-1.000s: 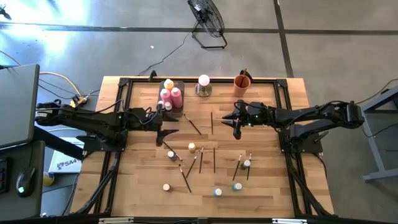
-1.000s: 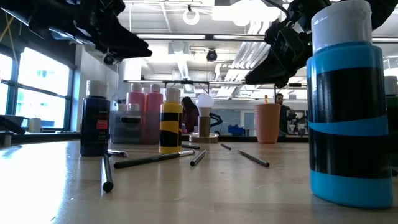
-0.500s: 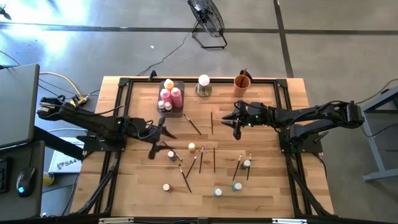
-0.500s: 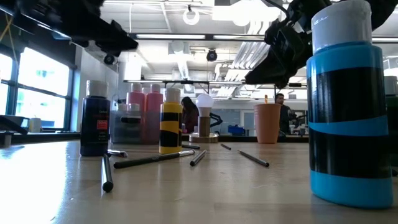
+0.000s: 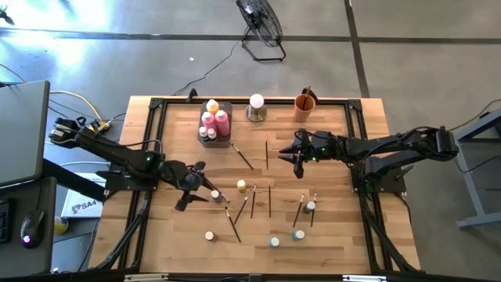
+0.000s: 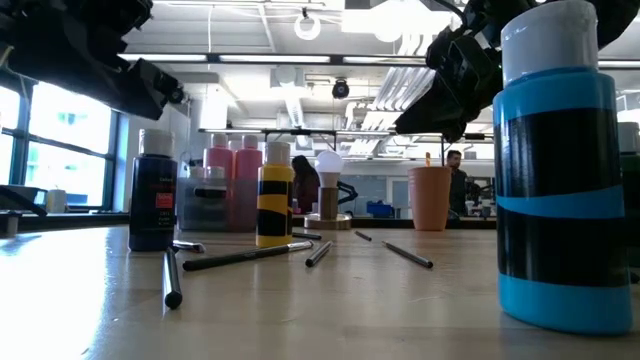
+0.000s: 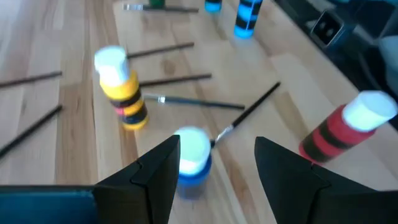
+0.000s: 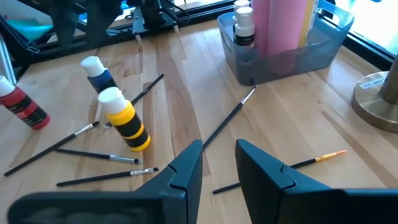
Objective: Pick & Place Paint Supplies
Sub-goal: Put the small blue paint bottle into the gray bin
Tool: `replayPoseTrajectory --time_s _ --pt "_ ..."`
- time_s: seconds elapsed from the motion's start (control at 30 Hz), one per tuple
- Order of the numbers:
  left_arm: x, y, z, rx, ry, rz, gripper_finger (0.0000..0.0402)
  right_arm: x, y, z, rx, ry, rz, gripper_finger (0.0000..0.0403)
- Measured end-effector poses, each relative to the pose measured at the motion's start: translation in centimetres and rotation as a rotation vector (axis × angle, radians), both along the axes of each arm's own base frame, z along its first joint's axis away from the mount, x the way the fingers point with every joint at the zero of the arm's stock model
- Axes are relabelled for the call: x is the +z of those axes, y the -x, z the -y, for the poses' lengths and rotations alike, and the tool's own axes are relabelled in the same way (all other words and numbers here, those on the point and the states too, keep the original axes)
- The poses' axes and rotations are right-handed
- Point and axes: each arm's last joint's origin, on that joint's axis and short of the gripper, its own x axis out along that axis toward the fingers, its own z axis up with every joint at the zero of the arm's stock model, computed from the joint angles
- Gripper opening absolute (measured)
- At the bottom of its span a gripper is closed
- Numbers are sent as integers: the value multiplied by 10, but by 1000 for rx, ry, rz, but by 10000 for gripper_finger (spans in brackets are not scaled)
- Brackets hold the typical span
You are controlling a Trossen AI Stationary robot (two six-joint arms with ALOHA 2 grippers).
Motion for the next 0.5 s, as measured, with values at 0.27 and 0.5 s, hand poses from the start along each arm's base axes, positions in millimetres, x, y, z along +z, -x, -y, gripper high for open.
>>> replayPoseTrajectory --time_s 0.27,0.5 --pt "0 0 0 -1 1 1 203 0 0 0 0 0 0 91" --pt "1 -1 0 13 -6 11 203 0 0 0 0 0 0 91"
